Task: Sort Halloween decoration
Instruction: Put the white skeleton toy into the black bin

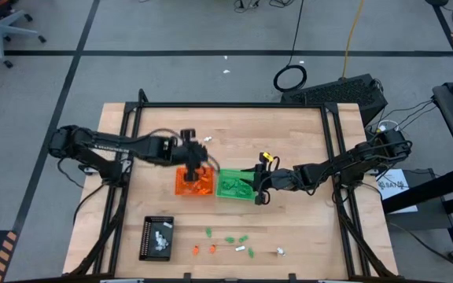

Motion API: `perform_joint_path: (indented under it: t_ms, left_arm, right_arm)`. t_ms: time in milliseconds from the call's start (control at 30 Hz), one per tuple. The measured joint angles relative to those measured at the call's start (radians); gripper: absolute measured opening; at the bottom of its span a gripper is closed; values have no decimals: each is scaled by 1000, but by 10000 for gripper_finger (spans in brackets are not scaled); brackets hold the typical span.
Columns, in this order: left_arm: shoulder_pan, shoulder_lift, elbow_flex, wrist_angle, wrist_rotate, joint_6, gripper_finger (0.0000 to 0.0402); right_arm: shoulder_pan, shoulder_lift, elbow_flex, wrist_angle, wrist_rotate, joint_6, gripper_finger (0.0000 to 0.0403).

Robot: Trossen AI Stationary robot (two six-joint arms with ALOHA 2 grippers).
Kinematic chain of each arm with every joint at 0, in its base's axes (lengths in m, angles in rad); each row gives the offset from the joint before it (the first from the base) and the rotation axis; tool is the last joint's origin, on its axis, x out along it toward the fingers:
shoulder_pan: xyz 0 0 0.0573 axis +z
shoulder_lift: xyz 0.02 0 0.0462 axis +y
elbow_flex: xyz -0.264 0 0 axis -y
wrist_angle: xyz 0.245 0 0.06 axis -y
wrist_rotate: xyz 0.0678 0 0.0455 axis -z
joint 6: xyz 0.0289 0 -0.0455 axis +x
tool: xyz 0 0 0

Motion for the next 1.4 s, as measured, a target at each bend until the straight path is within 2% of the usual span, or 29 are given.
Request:
perform_joint_path:
  t_ms: [300, 433, 867, 1267, 1400]
  left_arm:
    - [279, 97, -1, 144, 162, 41, 148]
    - [346, 189, -1, 196, 168, 68, 148]
    - [360, 329, -4, 200, 176, 2, 148]
    - [476, 359, -3, 222, 358, 47, 148]
    - [484, 398, -3, 229, 369, 17, 148]
  right_arm:
    - [0, 0, 0, -19, 0, 32, 128]
    - [0, 0, 0, -27, 0, 33, 128]
    - [0, 0, 0, -45, 0, 33, 128]
    - [0, 0, 0, -44, 0, 49, 128]
    - [0, 0, 0, -46, 0, 69, 128]
